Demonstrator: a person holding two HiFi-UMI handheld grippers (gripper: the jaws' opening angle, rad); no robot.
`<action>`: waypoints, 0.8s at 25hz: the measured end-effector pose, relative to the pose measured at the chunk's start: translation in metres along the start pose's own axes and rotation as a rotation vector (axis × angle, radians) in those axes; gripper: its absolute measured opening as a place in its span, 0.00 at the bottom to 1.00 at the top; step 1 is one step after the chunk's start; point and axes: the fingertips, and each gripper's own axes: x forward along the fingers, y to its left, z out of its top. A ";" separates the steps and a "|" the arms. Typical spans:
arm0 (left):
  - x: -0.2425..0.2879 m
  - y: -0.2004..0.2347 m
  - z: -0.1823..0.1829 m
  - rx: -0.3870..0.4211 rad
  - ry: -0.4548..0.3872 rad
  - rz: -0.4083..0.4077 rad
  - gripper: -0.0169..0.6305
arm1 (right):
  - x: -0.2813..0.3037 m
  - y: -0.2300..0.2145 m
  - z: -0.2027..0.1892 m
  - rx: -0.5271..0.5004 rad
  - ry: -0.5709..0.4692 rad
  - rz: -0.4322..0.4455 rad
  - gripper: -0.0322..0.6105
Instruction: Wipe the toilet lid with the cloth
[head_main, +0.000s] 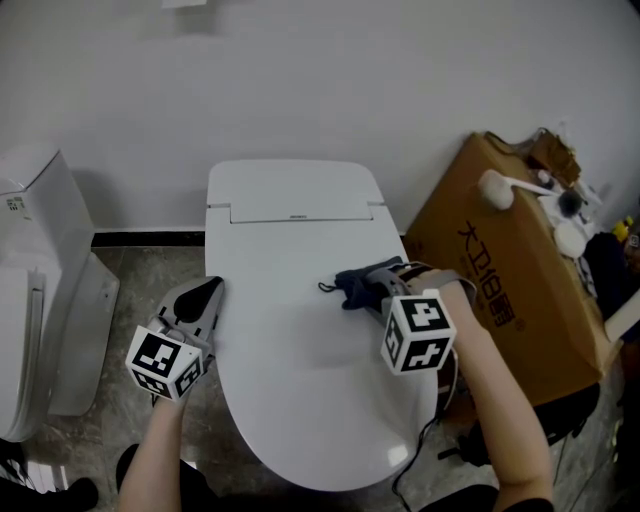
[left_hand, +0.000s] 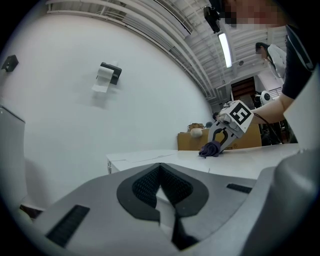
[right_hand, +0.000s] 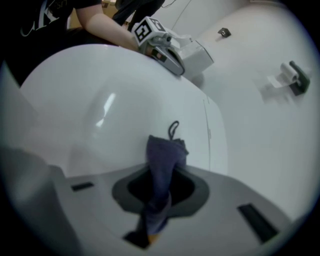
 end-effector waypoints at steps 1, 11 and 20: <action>0.000 -0.001 0.000 0.005 0.003 -0.001 0.05 | -0.002 0.003 0.001 0.000 -0.001 0.005 0.15; -0.001 -0.003 0.000 0.018 0.012 -0.002 0.05 | -0.019 0.029 0.006 0.005 -0.017 0.023 0.15; -0.001 -0.003 0.000 0.019 0.008 -0.004 0.05 | -0.034 0.051 0.011 0.009 -0.021 0.017 0.15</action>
